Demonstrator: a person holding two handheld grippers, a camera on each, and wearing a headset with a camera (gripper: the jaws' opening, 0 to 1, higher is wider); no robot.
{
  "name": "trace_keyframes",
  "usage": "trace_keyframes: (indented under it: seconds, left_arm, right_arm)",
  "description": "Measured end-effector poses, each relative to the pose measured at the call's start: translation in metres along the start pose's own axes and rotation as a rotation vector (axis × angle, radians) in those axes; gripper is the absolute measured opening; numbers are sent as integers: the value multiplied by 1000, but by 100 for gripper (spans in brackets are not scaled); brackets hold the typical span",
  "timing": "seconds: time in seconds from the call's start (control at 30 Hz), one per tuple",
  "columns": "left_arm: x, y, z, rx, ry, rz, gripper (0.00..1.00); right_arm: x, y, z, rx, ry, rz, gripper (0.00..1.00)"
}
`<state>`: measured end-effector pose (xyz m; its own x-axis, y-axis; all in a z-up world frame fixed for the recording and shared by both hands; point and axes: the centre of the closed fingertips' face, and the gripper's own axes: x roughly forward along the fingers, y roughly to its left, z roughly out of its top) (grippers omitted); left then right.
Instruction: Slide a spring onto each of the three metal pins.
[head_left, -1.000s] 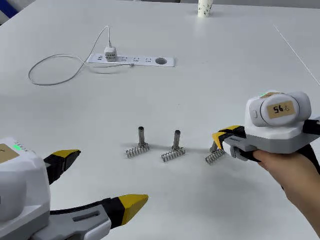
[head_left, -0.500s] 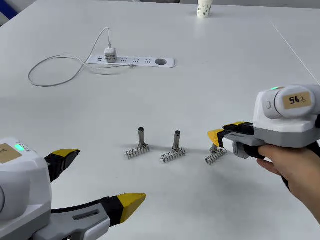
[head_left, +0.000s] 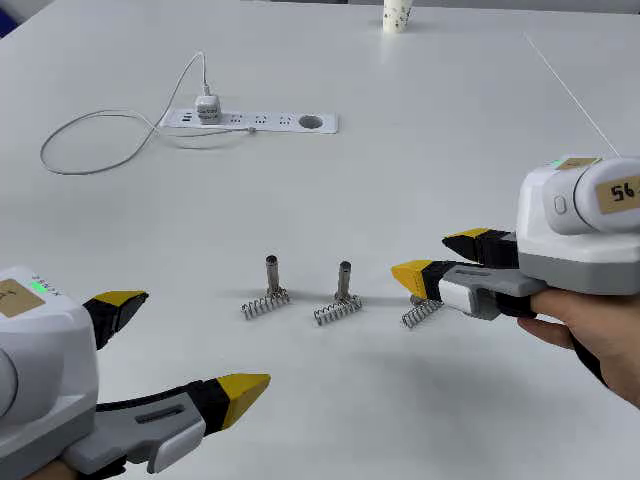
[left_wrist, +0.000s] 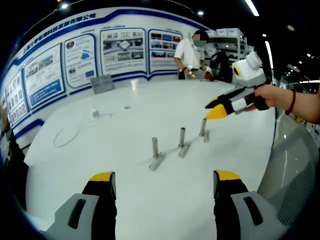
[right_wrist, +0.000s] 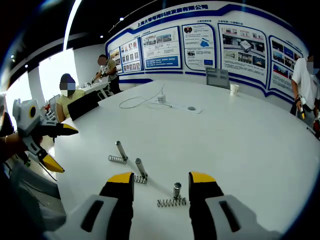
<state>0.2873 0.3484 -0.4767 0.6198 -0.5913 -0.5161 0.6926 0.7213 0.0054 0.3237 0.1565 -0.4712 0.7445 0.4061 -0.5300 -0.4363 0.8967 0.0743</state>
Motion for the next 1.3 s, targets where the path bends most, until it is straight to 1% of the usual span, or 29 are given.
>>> trace_keyframes:
  seconds: [0.1,0.23,0.3,0.4,0.47,0.5,0.6,0.83,1.07,1.17,1.3]
  left_arm:
    - [5,3,-1,10,10,-5,79]
    - [11,6,-2,11,16,-16,76]
    - [15,5,-3,7,23,-38,71]
    - [22,6,-4,5,26,-54,68]
    - [28,7,-5,21,32,-65,65]
    - [32,7,-6,39,37,-74,64]
    - [41,9,-9,61,43,-90,60]
    - [60,13,-13,91,50,-124,51]
    - [74,16,-15,110,44,-156,42]
    - [80,16,-19,116,61,-176,38]
    - [87,16,-22,119,72,-187,33]
  right_arm:
    - [-1,4,0,1,3,24,50]
    - [-4,8,-1,-4,6,48,53]
    - [-5,10,-2,-6,9,60,53]
    - [-7,12,-6,-16,15,72,55]
    - [-9,14,-8,-23,17,82,56]
    - [-10,15,-9,-26,15,90,56]
    - [-11,16,-11,-24,15,103,57]
    - [-16,20,-20,-35,24,126,57]
    - [-21,22,-24,-50,28,145,58]
    - [-21,21,-26,-42,32,145,58]
    - [-21,20,-29,-30,36,140,58]
